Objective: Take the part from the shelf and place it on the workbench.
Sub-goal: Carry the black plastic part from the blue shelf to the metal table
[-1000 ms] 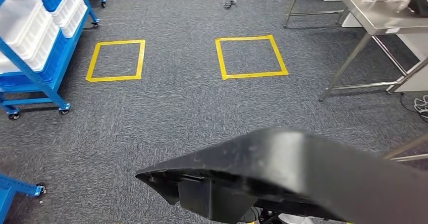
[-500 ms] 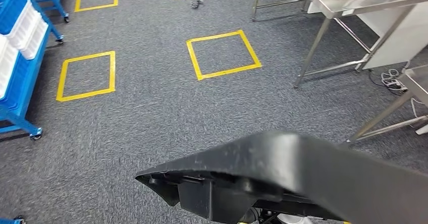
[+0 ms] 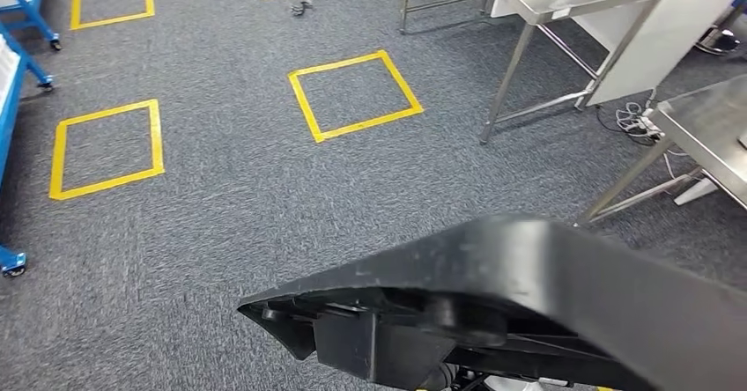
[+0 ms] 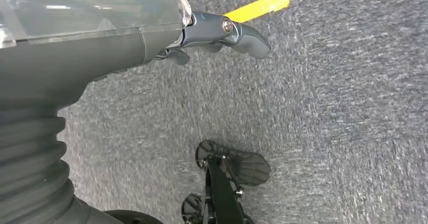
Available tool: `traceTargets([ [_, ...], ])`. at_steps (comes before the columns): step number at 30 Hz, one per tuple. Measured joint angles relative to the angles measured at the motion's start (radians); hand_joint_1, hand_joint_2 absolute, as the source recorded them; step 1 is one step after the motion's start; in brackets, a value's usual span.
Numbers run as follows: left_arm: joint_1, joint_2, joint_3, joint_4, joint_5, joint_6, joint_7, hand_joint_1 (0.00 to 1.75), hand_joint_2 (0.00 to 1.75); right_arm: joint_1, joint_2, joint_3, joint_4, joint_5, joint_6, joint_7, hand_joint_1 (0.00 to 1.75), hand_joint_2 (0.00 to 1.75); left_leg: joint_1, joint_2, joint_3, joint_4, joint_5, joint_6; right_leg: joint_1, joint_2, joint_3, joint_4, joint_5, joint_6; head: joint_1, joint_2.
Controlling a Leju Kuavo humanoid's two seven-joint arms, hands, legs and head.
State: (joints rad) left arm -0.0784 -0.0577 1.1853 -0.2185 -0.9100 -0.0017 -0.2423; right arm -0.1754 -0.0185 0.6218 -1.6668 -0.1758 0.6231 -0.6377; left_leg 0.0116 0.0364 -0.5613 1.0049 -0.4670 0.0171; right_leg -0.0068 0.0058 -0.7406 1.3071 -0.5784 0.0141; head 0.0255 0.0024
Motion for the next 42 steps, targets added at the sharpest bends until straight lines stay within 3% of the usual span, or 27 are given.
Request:
traceTargets([
  [1,0.000,0.000,0.000,0.000,-0.001,-0.001,-0.001,0.00,1.75,0.000,0.000,0.000,0.000,0.000,-0.002,0.004,1.75,1.75,0.000,0.009,0.002,0.000,-0.002,-0.001,-0.001,-0.004,0.015,-0.032,0.027,0.000,0.000,0.000],
  [2,-0.001,0.000,0.000,0.000,-0.002,-0.002,-0.002,0.00,1.75,0.000,0.000,0.000,0.000,0.000,-0.005,0.006,1.75,1.75,0.000,0.017,0.006,0.000,-0.005,-0.003,-0.001,-0.014,0.050,-0.100,0.065,-0.002,0.000,0.000],
  [4,-0.002,0.000,0.000,0.000,-0.005,-0.002,-0.002,0.00,1.75,-0.002,0.000,0.000,-0.002,-0.001,-0.012,0.011,1.75,1.75,-0.002,0.031,0.014,0.000,-0.011,-0.010,0.006,-0.050,0.120,-0.236,0.114,-0.010,0.000,0.000],
  [6,-0.003,-0.001,0.000,0.000,-0.008,0.003,0.001,0.00,1.75,-0.002,0.000,0.000,-0.006,-0.002,-0.017,0.015,1.75,1.75,-0.005,0.044,0.019,0.000,-0.016,-0.020,0.016,-0.065,0.143,-0.285,0.120,-0.019,-0.001,0.000],
  [8,-0.004,-0.002,0.000,0.000,-0.009,0.008,0.006,0.00,1.75,0.000,0.000,0.000,-0.010,-0.002,-0.018,0.018,1.75,1.75,-0.006,0.059,0.024,-0.003,-0.020,-0.032,0.016,-0.043,0.143,-0.290,0.122,-0.028,-0.001,0.000],
  [9,-0.005,-0.002,0.000,0.000,-0.008,0.010,0.008,0.00,1.75,0.002,0.000,0.000,-0.012,0.000,-0.018,0.019,1.75,1.75,-0.004,0.055,0.026,0.001,-0.026,-0.037,0.013,-0.034,0.146,-0.295,0.124,-0.033,-0.001,0.000],
  [11,-0.006,-0.002,0.000,0.000,-0.007,0.013,0.010,0.00,1.75,0.004,0.001,0.000,-0.016,0.008,-0.017,0.021,1.75,1.75,-0.001,0.016,0.002,0.063,-0.067,-0.045,0.006,-0.017,0.154,-0.305,0.128,-0.044,-0.003,0.000],
  [13,-0.003,-0.003,0.000,0.000,-0.004,0.014,0.012,0.00,1.75,0.006,0.003,0.000,-0.017,0.020,-0.016,0.021,1.75,1.75,0.001,-0.022,-0.063,0.199,-0.131,-0.049,0.006,-0.001,0.156,-0.305,0.127,-0.050,-0.005,0.000],
  [14,-0.001,-0.003,0.000,0.000,-0.003,0.013,0.012,0.00,1.75,0.007,0.003,0.000,-0.016,0.024,-0.016,0.022,1.75,1.75,0.001,-0.026,-0.094,0.258,-0.150,-0.051,0.006,0.010,0.156,-0.304,0.126,-0.052,-0.006,0.000],
  [15,0.001,-0.004,0.000,0.000,-0.002,0.012,0.012,0.00,1.75,0.008,0.003,0.000,-0.016,0.027,-0.015,0.022,1.75,1.75,0.001,-0.028,-0.112,0.285,-0.148,-0.052,0.007,0.021,0.156,-0.302,0.125,-0.052,-0.006,0.000],
  [16,0.002,-0.004,0.000,0.000,-0.001,0.011,0.011,0.00,1.75,0.008,0.003,0.000,-0.015,0.028,-0.014,0.022,1.75,1.75,0.001,-0.028,-0.110,0.271,-0.126,-0.052,0.007,0.032,0.157,-0.299,0.124,-0.051,-0.006,0.000],
  [19,0.002,-0.004,0.001,0.000,0.001,0.009,0.008,0.00,1.75,0.007,0.003,0.000,-0.014,0.029,-0.012,0.019,1.75,1.75,0.001,-0.053,-0.034,0.087,-0.027,-0.047,0.006,0.061,0.157,-0.283,0.114,-0.042,-0.006,0.000],
  [21,0.000,-0.004,0.001,0.000,0.002,0.008,0.007,0.00,1.75,0.007,0.003,0.000,-0.014,0.028,-0.012,0.017,1.75,1.75,0.000,-0.070,-0.005,0.023,-0.012,-0.039,0.005,0.074,0.151,-0.275,0.110,-0.032,-0.007,0.000],
  [23,-0.002,-0.006,0.001,0.000,0.003,0.008,0.008,0.00,1.75,0.007,0.003,0.000,-0.014,0.027,-0.012,0.016,1.75,1.75,-0.001,-0.063,-0.003,0.019,-0.011,-0.027,0.005,0.084,0.147,-0.276,0.112,-0.022,-0.008,0.000],
  [25,-0.003,-0.008,0.001,0.000,0.003,0.009,0.008,0.00,1.75,0.007,0.002,0.000,-0.014,0.025,-0.012,0.015,1.75,1.75,0.001,-0.050,-0.001,0.011,-0.005,-0.014,0.006,0.066,0.140,-0.259,0.098,-0.013,-0.005,0.000],
  [26,-0.003,-0.010,0.001,0.000,0.003,0.010,0.008,0.00,1.75,0.007,0.002,0.000,-0.014,0.025,-0.011,0.014,1.75,1.75,0.002,-0.043,0.000,0.006,-0.002,-0.008,0.006,0.048,0.124,-0.224,0.076,-0.008,-0.004,0.000],
  [28,-0.001,-0.011,0.002,0.000,0.003,0.013,0.009,0.00,1.75,0.007,0.002,0.000,-0.013,0.023,-0.009,0.011,1.75,1.75,0.001,-0.028,0.000,0.003,-0.002,-0.001,0.003,0.012,0.065,-0.103,0.015,-0.001,0.001,0.000],
  [29,0.000,-0.011,0.002,0.000,0.002,0.014,0.009,0.00,1.75,0.007,0.002,0.000,-0.012,0.023,-0.007,0.010,1.75,1.75,0.000,-0.020,0.000,0.003,-0.002,0.000,0.001,0.005,0.032,-0.040,-0.009,0.002,0.000,0.000],
  [30,0.001,-0.011,0.002,0.000,0.002,0.015,0.010,0.00,1.75,0.008,0.001,0.000,-0.010,0.023,-0.006,0.009,1.75,1.75,-0.001,-0.011,0.000,0.004,-0.003,0.000,0.000,0.001,0.012,-0.004,-0.014,0.003,0.001,0.000],
  [31,0.001,-0.011,0.002,0.000,0.001,0.016,0.010,0.00,1.75,0.009,0.001,0.000,-0.008,0.023,-0.006,0.009,1.75,1.75,-0.001,-0.003,0.002,0.004,-0.005,-0.001,0.000,-0.001,0.011,-0.006,0.000,0.003,0.000,0.000],
  [32,0.001,-0.011,0.002,0.000,0.000,0.017,0.010,0.00,1.75,0.009,0.000,0.000,-0.007,0.022,-0.006,0.008,1.75,1.75,-0.001,0.005,0.004,0.004,-0.007,-0.002,0.000,-0.005,0.031,-0.048,0.030,0.001,0.001,0.000],
  [33,0.000,-0.012,0.002,0.000,0.000,0.018,0.010,0.00,1.75,0.009,0.000,0.000,-0.006,0.022,-0.006,0.008,1.75,1.75,-0.001,0.011,0.007,0.004,-0.009,-0.003,0.002,-0.013,0.068,-0.121,0.069,-0.003,0.001,0.000],
  [35,0.000,-0.016,0.002,0.000,0.000,0.019,0.010,0.00,1.75,0.009,0.000,0.000,-0.006,0.021,-0.006,0.006,1.75,1.75,-0.003,0.022,0.013,0.002,-0.013,-0.009,0.010,-0.036,0.134,-0.251,0.113,-0.013,0.001,0.000],
  [37,-0.001,-0.018,0.002,0.000,-0.001,0.020,0.010,0.00,1.75,0.009,0.000,0.000,-0.005,0.021,-0.006,0.005,1.75,1.75,-0.004,0.032,0.016,0.000,-0.016,-0.020,0.019,-0.043,0.149,-0.288,0.114,-0.021,0.000,0.000],
  [39,-0.003,-0.020,0.002,0.000,-0.005,0.020,0.010,0.00,1.75,0.010,-0.001,-0.001,-0.005,0.021,-0.009,0.004,1.75,1.75,-0.003,0.041,0.019,-0.001,-0.019,-0.031,0.017,-0.027,0.150,-0.294,0.119,-0.030,0.000,0.000],
  [41,-0.005,-0.021,0.002,0.000,-0.009,0.019,0.010,0.00,1.75,0.010,-0.001,-0.001,-0.006,0.021,-0.013,0.003,1.75,1.75,-0.002,0.018,0.008,0.030,-0.042,-0.041,0.010,-0.014,0.157,-0.306,0.125,-0.040,-0.001,0.000],
  [42,-0.005,-0.021,0.002,0.000,-0.010,0.018,0.011,0.00,1.75,0.010,-0.001,-0.001,-0.006,0.021,-0.014,0.002,1.75,1.75,-0.001,-0.001,-0.013,0.076,-0.069,-0.044,0.006,-0.009,0.160,-0.310,0.126,-0.045,-0.002,0.000],
])
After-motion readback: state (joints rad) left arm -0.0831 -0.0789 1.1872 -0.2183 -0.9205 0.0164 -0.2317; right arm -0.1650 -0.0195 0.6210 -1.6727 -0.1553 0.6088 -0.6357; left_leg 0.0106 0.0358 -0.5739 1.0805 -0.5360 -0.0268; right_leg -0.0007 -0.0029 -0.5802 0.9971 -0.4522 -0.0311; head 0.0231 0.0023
